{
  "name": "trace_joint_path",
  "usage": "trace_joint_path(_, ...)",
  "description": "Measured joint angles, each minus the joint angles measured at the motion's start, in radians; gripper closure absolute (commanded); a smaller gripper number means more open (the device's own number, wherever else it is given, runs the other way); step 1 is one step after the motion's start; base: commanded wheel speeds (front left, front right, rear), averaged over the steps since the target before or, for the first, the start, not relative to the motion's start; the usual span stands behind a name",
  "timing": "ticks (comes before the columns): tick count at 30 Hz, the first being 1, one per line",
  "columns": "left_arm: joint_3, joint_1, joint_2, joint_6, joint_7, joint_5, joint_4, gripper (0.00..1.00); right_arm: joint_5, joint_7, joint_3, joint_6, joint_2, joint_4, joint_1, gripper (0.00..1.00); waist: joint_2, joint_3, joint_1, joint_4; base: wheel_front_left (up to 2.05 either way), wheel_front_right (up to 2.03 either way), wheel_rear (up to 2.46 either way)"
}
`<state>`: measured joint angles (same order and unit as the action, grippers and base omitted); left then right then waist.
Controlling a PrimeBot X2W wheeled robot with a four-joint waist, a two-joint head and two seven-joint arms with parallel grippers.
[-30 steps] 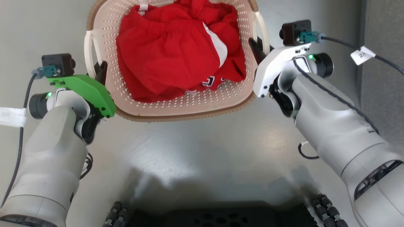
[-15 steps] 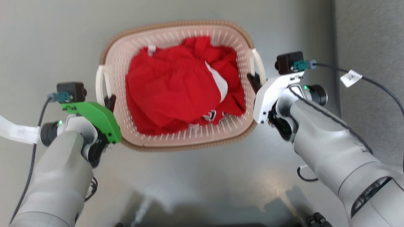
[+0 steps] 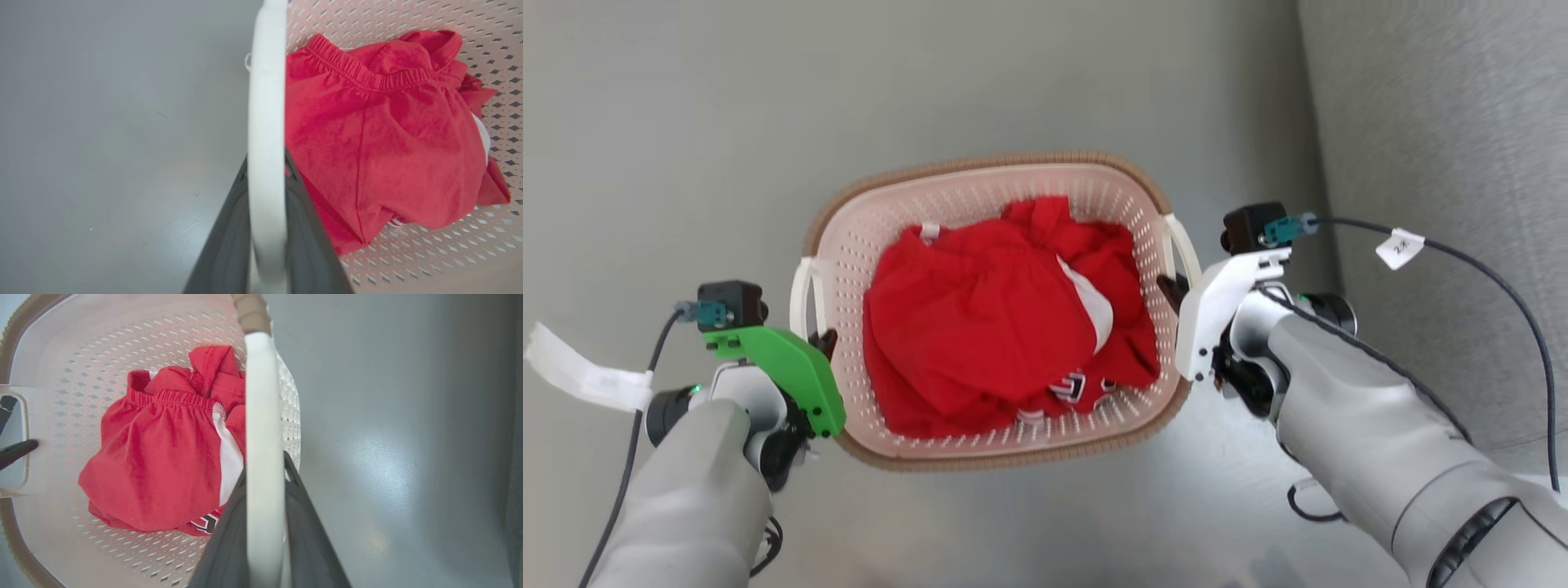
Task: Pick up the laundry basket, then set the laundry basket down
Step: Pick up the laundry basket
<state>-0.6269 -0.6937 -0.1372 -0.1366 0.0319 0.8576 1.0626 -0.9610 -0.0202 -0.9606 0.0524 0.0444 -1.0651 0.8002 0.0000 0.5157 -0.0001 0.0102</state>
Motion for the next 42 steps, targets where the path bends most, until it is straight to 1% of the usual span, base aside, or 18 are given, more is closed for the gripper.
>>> trace_joint_path(12, -0.036, 0.104, 0.031, -0.001, 0.077, 0.028, 0.044, 1.0, -0.059, -0.101, -0.03, 0.0, -0.003, -0.032, -0.113, 1.0, 0.0, -0.172, 0.0, -0.024, 0.0, 0.0, 0.0)
trace_joint_path(15, -0.042, 0.129, 0.039, -0.001, 0.091, 0.042, 0.056, 1.0, -0.07, -0.128, -0.044, 0.008, -0.004, -0.042, -0.138, 1.0, 0.0, -0.215, 0.0, -0.029, 0.0, 0.0, 0.0)
trace_joint_path(19, -0.054, 0.166, 0.05, -0.001, 0.123, 0.054, 0.067, 1.0, -0.081, -0.168, -0.056, 0.009, -0.003, -0.051, -0.178, 1.0, 0.0, -0.272, 0.0, -0.034, 0.0, 0.0, 0.0)
trace_joint_path(20, -0.054, 0.166, 0.05, -0.001, 0.123, 0.054, 0.067, 1.0, -0.081, -0.168, -0.056, 0.009, -0.003, -0.051, -0.178, 1.0, 0.0, -0.272, 0.0, -0.034, 0.0, 0.0, 0.0)
trace_joint_path(26, -0.06, 0.2, 0.058, -0.001, 0.162, 0.062, 0.089, 1.0, -0.102, -0.217, -0.068, 0.01, -0.004, -0.054, -0.219, 1.0, 0.0, -0.357, 0.0, -0.041, 0.0, 0.0, 0.0)
trace_joint_path(34, -0.066, 0.214, 0.061, -0.001, 0.19, 0.064, 0.098, 1.0, -0.126, -0.255, -0.077, 0.01, -0.003, -0.053, -0.239, 1.0, 0.0, -0.421, 0.0, -0.047, 0.0, 0.0, 0.0)
trace_joint_path(42, -0.066, 0.214, 0.062, -0.001, 0.206, 0.072, 0.108, 1.0, -0.141, -0.277, -0.083, 0.01, -0.003, -0.05, -0.239, 1.0, 0.0, -0.436, 0.0, -0.049, 0.0, 0.0, 0.0)
